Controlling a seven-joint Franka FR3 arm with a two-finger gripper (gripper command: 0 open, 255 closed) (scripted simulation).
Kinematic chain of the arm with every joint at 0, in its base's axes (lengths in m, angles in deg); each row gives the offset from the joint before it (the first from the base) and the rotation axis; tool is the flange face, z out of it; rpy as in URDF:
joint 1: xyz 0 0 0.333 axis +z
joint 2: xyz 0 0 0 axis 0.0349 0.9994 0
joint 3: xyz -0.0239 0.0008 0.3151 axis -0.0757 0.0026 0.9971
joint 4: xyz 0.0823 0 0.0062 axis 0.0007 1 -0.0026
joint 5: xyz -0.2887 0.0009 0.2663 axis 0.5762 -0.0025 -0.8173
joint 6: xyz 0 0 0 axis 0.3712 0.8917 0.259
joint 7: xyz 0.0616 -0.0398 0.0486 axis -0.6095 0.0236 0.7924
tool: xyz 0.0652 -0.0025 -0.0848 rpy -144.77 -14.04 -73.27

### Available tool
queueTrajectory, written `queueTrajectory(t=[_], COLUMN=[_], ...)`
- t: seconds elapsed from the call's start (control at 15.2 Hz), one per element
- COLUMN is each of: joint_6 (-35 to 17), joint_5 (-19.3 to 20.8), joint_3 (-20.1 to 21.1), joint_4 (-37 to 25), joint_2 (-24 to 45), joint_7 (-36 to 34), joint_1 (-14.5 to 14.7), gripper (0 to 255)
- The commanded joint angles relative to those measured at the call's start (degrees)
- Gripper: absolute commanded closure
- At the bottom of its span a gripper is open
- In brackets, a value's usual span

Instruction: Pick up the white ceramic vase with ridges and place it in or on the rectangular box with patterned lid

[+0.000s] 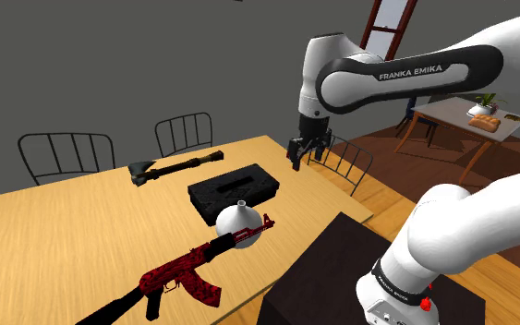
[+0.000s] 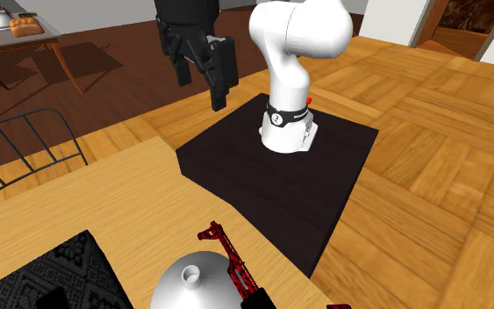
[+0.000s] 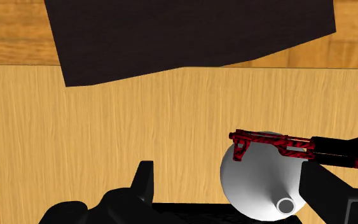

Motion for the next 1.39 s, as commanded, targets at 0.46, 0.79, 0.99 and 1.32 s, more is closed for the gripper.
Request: queueTrajectory(t=[0.46, 0.79, 0.99, 1.32], joint_6=[-18.38, -26.84, -31.08, -35.84], joint_5=[-2.54, -2.71, -2.37, -1.58], joint_3=[3.01, 4.24, 4.75, 4.93], joint_4=[-1.11, -4.94, -8.21, -12.76], joint_2=[17.87, 29.26, 36.20, 44.85], joint_7=[-5.90, -8.93, -10.80, -13.05], joint_1=[1.15, 1.53, 1.83, 2.48], gripper=[0, 0, 0, 0])
